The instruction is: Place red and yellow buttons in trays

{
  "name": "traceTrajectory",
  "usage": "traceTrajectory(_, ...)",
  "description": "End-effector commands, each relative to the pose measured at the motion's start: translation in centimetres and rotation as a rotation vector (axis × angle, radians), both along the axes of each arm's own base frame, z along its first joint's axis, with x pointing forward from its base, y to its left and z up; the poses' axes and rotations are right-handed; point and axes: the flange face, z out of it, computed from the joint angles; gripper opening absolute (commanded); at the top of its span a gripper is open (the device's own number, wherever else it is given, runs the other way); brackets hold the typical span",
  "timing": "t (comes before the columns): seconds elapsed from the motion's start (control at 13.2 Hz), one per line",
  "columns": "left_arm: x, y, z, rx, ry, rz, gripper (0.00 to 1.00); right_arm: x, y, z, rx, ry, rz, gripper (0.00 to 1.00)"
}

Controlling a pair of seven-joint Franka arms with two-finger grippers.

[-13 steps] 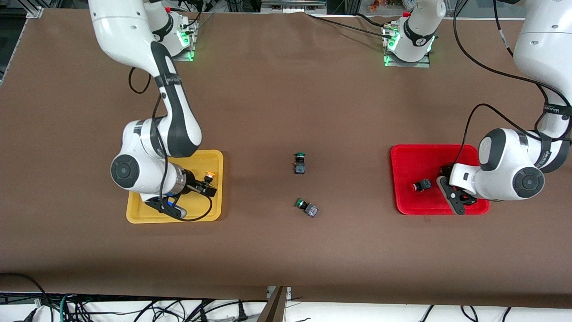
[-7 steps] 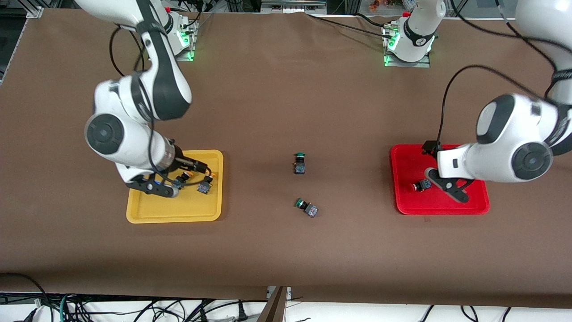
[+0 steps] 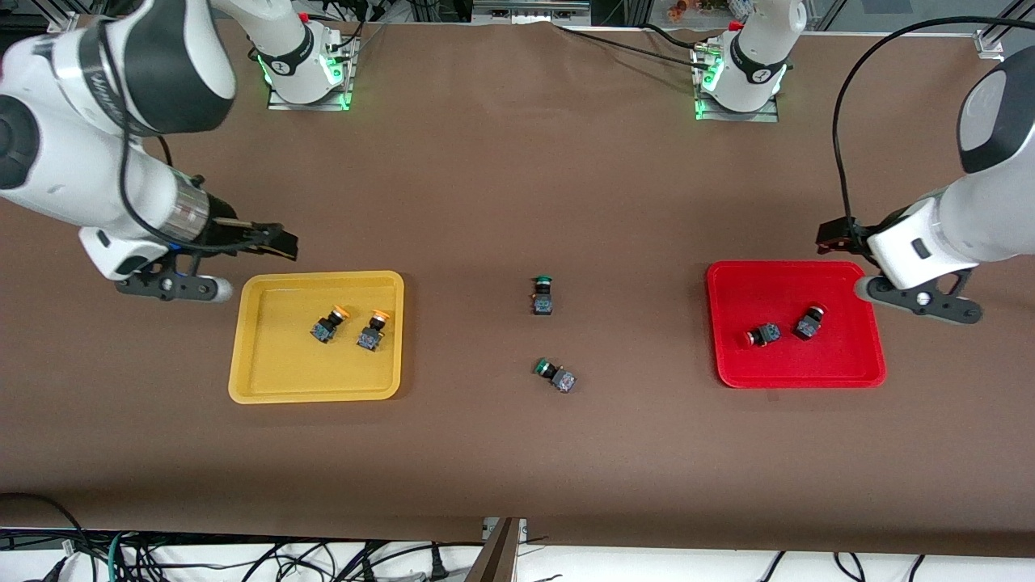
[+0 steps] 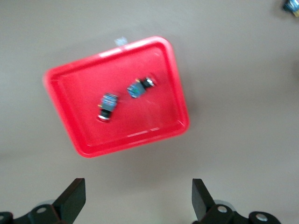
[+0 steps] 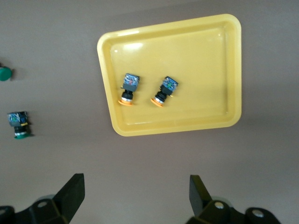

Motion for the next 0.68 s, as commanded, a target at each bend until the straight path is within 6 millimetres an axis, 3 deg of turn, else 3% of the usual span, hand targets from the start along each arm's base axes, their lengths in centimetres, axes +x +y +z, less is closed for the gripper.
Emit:
traceTrajectory(0.0,-3.5,1.6,2.7,0.003,-0.108,0.098,1.00,-2.5,-2.6,0.5,-0.004,0.009,0.038,0.99)
traceTrajectory(0.15,-6.6,3.2,2.9,-0.045,-0.205,0.151,1.00,-3.0,-2.8,0.8,-0.016,0.005,0.047,0.99)
traceTrajectory(0.23,-7.8,1.8,2.7,-0.037,-0.223,0.125,1.00,-3.1,-2.9,1.0,-0.020,0.004,0.050,0.99)
traceTrajectory(0.61,-7.4,2.4,2.8,-0.012,-0.223,0.157,1.00,-4.5,-4.0,2.2,-0.065,-0.022,0.087,0.99)
